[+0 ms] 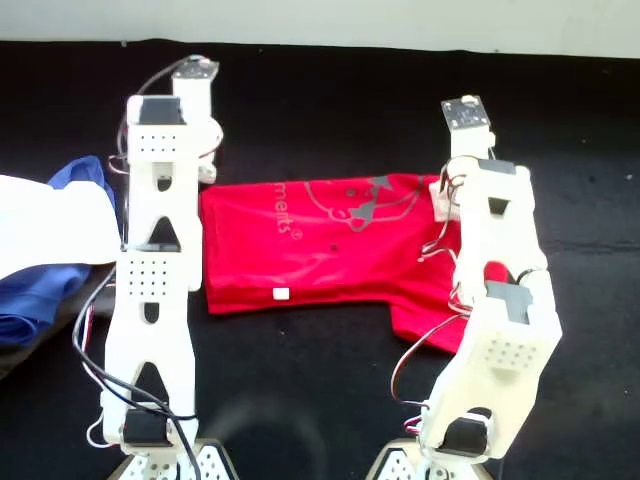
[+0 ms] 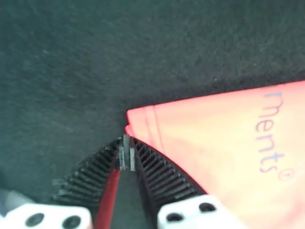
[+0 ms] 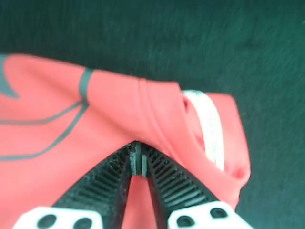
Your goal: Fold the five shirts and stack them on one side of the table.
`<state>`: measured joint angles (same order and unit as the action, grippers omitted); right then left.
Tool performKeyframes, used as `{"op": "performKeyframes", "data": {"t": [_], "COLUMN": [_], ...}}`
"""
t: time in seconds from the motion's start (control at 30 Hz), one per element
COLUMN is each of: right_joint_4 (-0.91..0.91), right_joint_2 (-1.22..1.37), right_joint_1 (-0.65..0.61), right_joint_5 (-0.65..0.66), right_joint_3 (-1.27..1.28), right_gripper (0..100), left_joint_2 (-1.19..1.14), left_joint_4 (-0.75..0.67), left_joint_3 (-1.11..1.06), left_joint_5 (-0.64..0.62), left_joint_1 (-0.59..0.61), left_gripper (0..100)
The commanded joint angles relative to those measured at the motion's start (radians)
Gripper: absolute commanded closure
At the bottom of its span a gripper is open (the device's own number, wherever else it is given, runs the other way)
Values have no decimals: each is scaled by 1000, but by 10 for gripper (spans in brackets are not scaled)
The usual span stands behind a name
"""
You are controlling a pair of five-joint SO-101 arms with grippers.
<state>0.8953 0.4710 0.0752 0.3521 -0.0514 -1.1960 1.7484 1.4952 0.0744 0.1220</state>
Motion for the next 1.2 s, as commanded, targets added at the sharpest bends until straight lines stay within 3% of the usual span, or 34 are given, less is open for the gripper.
{"op": "performKeyframes", "data": {"t": [0.0,0.1,0.33,0.6,0.93,1.17], "right_joint_4": [85,163,302,418,657,719], "right_joint_2": [-124,-186,-321,-438,-607,-736], "right_joint_1": [4,4,4,-19,-99,-94], "right_joint_5": [-5,-3,-2,0,0,2], "right_joint_3": [-53,-50,-53,-50,-44,13], "right_gripper": [992,992,992,992,992,992], "left_joint_2": [61,171,585,779,1010,1219], "left_joint_4": [31,32,20,-278,-345,-345], "left_joint_3": [8,-160,-837,-1376,-1690,-1765], "left_joint_5": [2,2,-38,-51,-46,-51], "left_joint_1": [-24,-54,-137,-159,-156,-180], "left_gripper": [990,990,990,990,990,990]}}
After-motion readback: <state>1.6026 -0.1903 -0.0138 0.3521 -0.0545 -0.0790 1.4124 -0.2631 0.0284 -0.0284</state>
